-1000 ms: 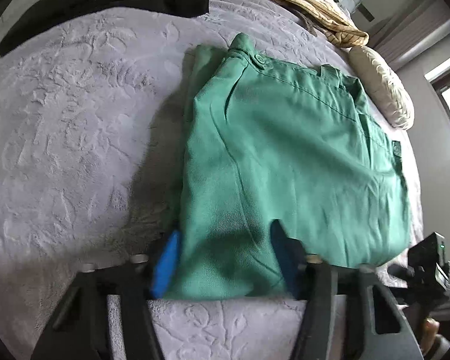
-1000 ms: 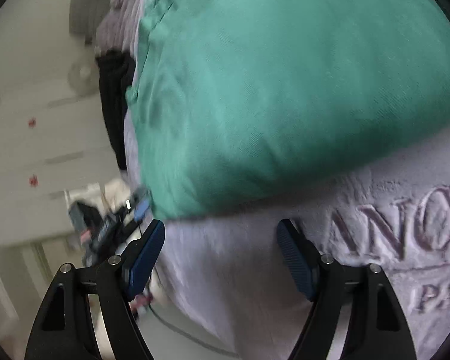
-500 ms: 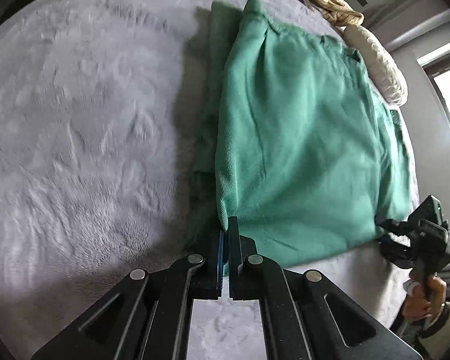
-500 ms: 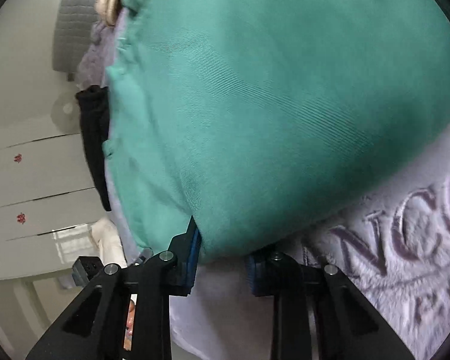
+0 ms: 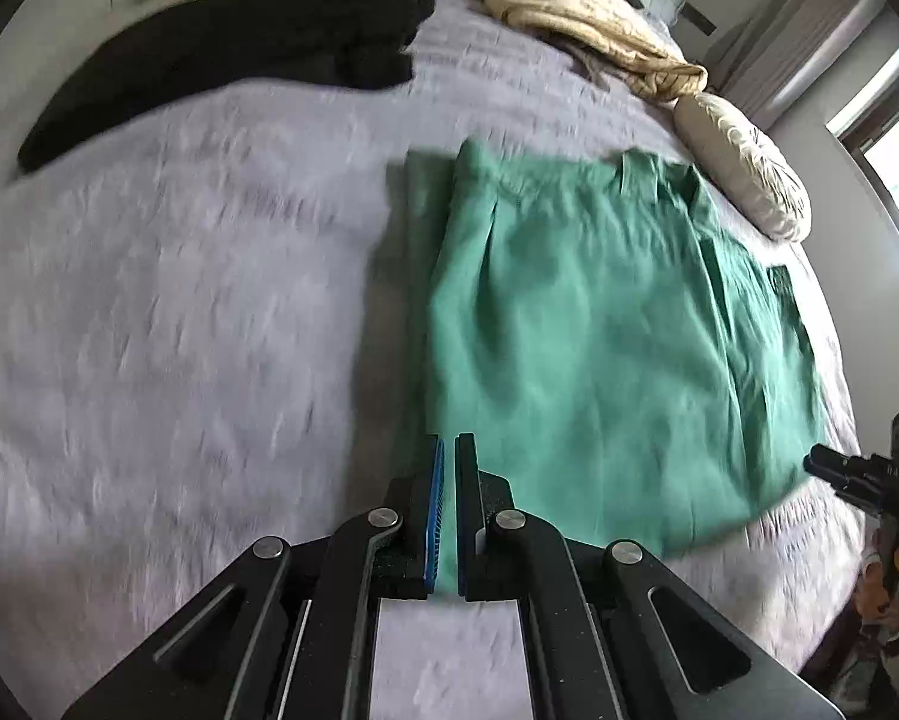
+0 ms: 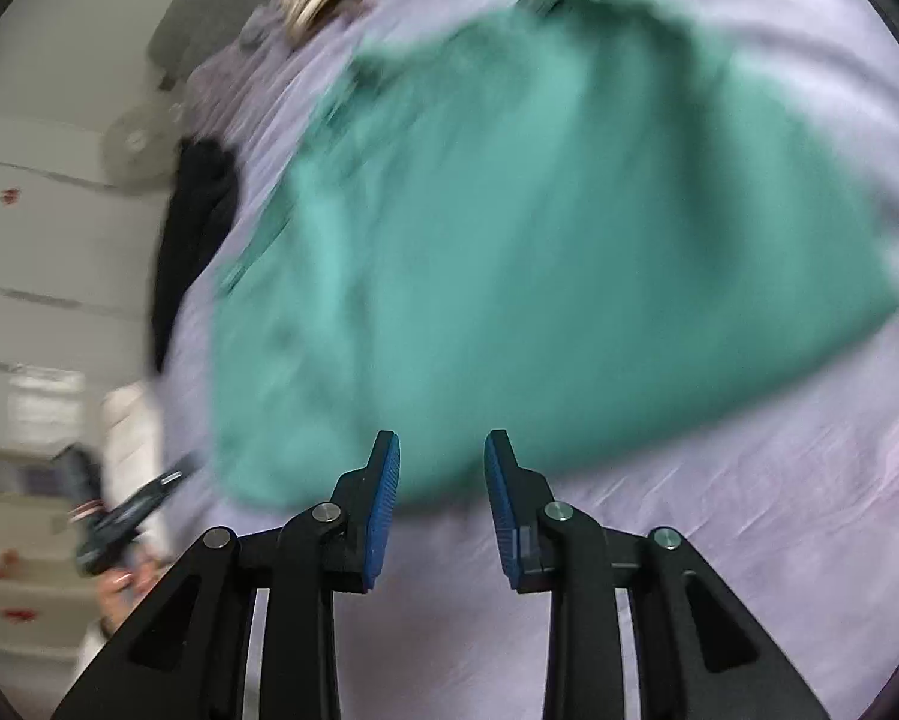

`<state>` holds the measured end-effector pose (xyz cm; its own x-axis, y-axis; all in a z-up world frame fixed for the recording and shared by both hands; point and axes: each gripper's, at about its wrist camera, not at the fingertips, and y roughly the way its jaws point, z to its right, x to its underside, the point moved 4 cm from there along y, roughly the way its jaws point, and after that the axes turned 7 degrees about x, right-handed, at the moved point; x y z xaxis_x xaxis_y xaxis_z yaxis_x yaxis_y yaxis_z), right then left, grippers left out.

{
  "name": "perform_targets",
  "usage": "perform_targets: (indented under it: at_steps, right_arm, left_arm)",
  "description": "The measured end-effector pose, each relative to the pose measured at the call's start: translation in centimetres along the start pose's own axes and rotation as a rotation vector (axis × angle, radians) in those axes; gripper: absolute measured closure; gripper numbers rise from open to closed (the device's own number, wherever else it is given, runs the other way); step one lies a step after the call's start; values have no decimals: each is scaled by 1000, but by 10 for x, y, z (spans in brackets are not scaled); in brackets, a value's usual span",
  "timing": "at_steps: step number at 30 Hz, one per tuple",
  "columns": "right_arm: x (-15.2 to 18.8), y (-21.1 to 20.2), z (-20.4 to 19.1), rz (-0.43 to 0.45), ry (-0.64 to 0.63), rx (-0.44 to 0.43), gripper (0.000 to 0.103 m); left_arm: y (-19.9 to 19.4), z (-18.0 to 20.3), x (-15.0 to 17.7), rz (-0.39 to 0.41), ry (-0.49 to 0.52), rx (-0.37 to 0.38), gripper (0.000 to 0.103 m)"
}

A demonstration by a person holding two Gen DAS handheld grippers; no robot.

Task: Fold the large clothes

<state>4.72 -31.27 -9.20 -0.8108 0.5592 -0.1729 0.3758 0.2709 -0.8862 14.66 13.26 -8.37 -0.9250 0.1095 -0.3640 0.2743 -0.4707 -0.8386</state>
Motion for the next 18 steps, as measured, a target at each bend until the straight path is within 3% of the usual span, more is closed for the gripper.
perform_targets:
  at_steps: [4,10,13,18]
  right_arm:
    - [-45,-10,40,90,63,117,70]
    - [-91,-9,58,153,-18,266,70]
    - [-102,6,73,130,-19,309,75]
    - [-100,8,94,128,-24,277,79]
  left_arm:
    - [29,19,-17,25,33,-60,100]
    - [80,4,-20,0,-13,-174,100]
    - [84,-3,-19,5,-35,-152,100]
    - [65,-21,-20,12,-135,-106,100]
